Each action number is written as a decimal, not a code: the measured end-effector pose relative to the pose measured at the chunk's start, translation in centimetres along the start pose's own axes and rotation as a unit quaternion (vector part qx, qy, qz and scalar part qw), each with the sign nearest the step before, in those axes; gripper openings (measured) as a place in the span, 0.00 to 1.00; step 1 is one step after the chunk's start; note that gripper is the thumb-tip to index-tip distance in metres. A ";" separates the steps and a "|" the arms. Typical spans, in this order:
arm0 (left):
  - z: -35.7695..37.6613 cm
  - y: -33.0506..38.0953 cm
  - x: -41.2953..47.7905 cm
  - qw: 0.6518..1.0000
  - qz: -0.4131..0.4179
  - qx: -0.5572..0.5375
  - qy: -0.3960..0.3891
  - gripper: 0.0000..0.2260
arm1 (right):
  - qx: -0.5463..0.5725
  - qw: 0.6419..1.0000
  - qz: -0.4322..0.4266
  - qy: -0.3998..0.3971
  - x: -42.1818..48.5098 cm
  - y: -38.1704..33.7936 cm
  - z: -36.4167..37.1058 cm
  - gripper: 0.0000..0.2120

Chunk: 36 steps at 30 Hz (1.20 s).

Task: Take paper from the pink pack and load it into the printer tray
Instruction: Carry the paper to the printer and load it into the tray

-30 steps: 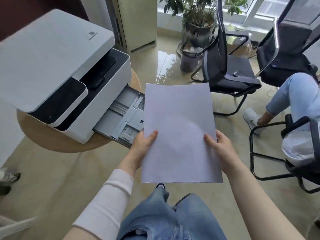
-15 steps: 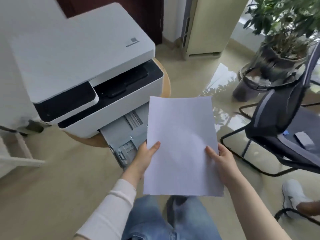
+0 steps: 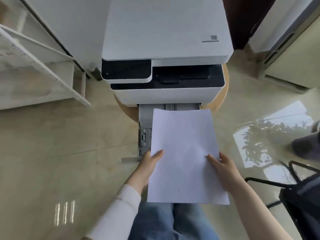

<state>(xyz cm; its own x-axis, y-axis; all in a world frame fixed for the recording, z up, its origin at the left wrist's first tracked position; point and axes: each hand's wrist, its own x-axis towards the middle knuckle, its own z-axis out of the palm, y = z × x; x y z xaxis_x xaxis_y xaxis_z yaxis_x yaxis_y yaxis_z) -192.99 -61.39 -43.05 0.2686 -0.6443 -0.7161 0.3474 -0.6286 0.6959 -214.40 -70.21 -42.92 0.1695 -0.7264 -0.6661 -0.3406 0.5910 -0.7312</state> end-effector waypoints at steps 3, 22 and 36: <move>-1.3 -0.3 0.3 1.000 -0.010 -0.016 0.002 0.22 | -0.016 1.000 -0.001 -0.004 0.8 -0.3 1.2 0.03; -3.3 1.2 7.8 0.994 -0.088 -0.057 -0.015 0.18 | -0.050 0.997 0.049 -0.041 10.7 -1.9 4.2 0.08; -3.9 2.5 10.2 0.995 -0.091 0.023 0.035 0.37 | -0.038 0.991 0.132 0.001 11.6 -1.7 4.3 0.10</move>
<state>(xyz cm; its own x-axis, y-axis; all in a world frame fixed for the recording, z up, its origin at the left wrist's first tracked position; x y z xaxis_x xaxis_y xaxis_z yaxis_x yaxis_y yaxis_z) -185.84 -67.82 -48.79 0.2676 -0.4877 -0.8310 0.3550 -0.7519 0.5555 -207.86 -78.11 -50.06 0.0637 -0.5512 -0.8320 -0.4414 0.7321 -0.5188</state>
